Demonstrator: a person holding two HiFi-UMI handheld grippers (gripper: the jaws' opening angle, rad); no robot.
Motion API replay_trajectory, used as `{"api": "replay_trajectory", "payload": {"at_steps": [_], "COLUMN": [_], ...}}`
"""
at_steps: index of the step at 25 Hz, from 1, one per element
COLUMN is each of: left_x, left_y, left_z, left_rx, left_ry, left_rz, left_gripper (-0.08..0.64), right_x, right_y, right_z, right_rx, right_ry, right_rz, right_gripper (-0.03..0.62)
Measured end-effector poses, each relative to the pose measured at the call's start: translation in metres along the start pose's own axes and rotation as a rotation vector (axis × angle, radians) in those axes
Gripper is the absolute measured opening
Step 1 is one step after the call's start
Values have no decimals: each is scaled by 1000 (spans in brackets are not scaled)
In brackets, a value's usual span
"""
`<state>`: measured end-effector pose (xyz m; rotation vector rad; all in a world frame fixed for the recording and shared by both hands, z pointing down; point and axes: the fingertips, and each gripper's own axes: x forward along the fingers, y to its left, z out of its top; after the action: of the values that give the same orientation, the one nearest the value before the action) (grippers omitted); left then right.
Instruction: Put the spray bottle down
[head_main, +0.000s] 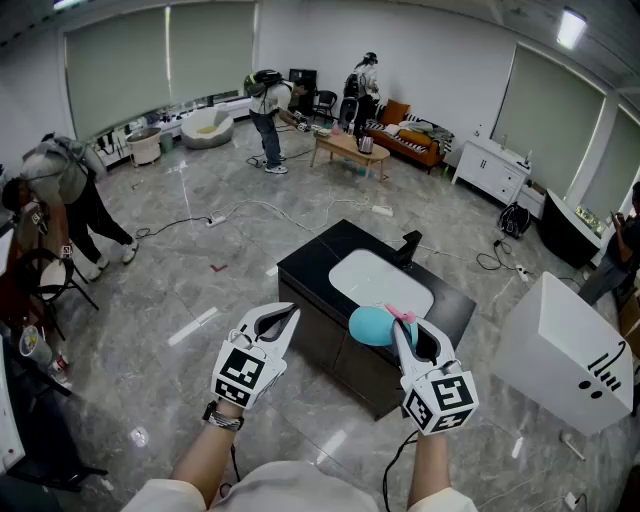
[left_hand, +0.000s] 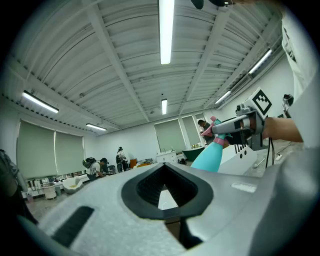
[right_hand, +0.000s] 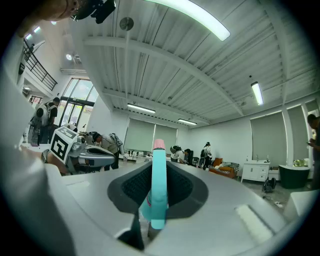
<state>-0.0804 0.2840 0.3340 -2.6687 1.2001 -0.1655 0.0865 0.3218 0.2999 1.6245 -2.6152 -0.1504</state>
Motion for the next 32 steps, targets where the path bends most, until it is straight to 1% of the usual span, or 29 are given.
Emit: {"api": "replay_trajectory", "payload": {"at_steps": [17, 22, 27, 32], "left_x": [27, 36, 37, 43], "left_y": [-21, -36, -55, -56], "left_z": [2, -1, -9, -15], "left_rx": [7, 4, 14, 10], "left_ry": [13, 23, 51, 71], "left_rz": [-14, -1, 10, 33], "left_gripper": [0, 0, 0, 0], "right_x": [-4, -11, -16, -13], "right_y": [-29, -43, -54, -62], "right_z": [-4, -12, -22, -30], "right_rx": [2, 14, 19, 29], "right_ry": [-4, -4, -2, 2], "right_rz": [16, 36, 58, 77], "right_gripper": [69, 69, 69, 69]}}
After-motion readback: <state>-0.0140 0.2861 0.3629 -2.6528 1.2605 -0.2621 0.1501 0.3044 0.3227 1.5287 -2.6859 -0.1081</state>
